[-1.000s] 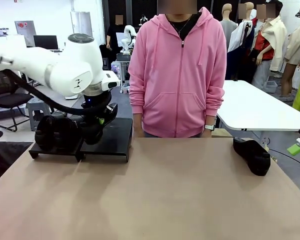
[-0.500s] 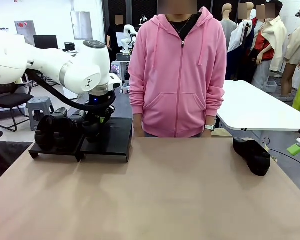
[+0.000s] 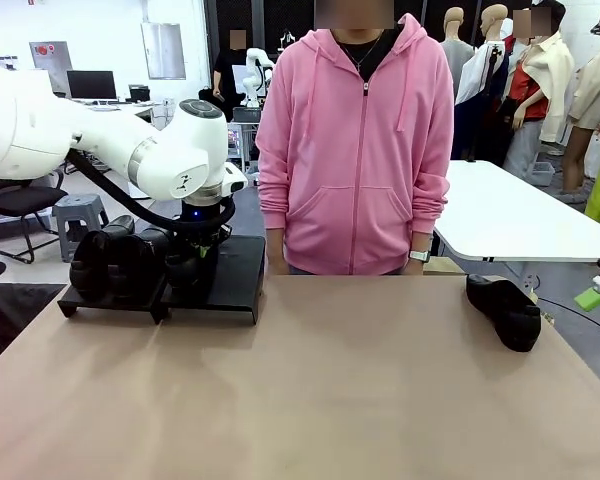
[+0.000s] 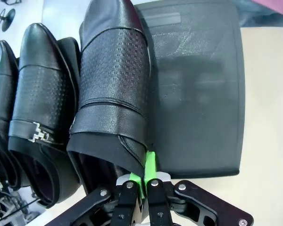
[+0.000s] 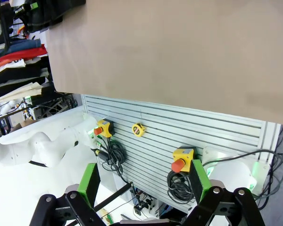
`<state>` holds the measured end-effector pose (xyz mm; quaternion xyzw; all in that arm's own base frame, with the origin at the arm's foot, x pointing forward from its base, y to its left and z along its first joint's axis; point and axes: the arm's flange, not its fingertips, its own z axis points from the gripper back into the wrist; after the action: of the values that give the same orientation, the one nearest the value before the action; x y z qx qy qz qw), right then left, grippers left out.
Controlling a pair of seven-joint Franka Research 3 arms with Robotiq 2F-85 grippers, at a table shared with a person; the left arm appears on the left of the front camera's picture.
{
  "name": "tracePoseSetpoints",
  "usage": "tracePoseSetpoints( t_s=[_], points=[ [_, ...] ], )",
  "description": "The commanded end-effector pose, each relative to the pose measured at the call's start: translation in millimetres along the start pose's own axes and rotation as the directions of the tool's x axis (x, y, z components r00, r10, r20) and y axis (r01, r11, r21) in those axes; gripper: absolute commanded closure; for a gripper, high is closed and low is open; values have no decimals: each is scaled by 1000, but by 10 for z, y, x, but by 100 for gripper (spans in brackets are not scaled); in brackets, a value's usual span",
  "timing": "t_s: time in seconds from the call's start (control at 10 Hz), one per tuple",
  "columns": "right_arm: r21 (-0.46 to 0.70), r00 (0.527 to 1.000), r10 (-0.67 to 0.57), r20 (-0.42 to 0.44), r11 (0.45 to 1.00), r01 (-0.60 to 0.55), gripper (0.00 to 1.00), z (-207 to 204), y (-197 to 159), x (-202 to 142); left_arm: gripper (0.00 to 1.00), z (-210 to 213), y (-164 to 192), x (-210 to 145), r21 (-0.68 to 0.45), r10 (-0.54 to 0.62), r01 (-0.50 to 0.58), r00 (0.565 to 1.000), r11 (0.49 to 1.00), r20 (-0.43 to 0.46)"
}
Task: Organize the shoes by placing them on the stand.
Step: Place the Shoe from the middle of the table onto the Shoes Stand.
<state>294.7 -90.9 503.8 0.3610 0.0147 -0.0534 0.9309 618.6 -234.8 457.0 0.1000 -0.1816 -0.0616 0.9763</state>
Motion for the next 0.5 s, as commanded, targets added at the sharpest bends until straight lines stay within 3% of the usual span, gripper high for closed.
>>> tracePoseSetpoints(
  t_s=[0.0, 0.1, 0.2, 0.4],
  points=[
    [27, 1000, -18, 7, 999, 17, 0, 4, 48, 1, 70, -36, 35, -29, 23, -10, 9, 999, 1000, 40],
    [27, 1000, -18, 7, 999, 17, 0, 4, 48, 1, 10, -38, 29, -41, 29, -11, 9, 999, 1000, 45],
    [27, 1000, -18, 7, 999, 17, 0, 4, 48, 1, 0, -22, 31, -51, 31, -7, 5, 999, 1000, 44],
    [27, 1000, -18, 7, 999, 17, 0, 4, 48, 1, 0, 101, 38, -115, 11, 5, -6, 999, 1000, 51]
  ],
)
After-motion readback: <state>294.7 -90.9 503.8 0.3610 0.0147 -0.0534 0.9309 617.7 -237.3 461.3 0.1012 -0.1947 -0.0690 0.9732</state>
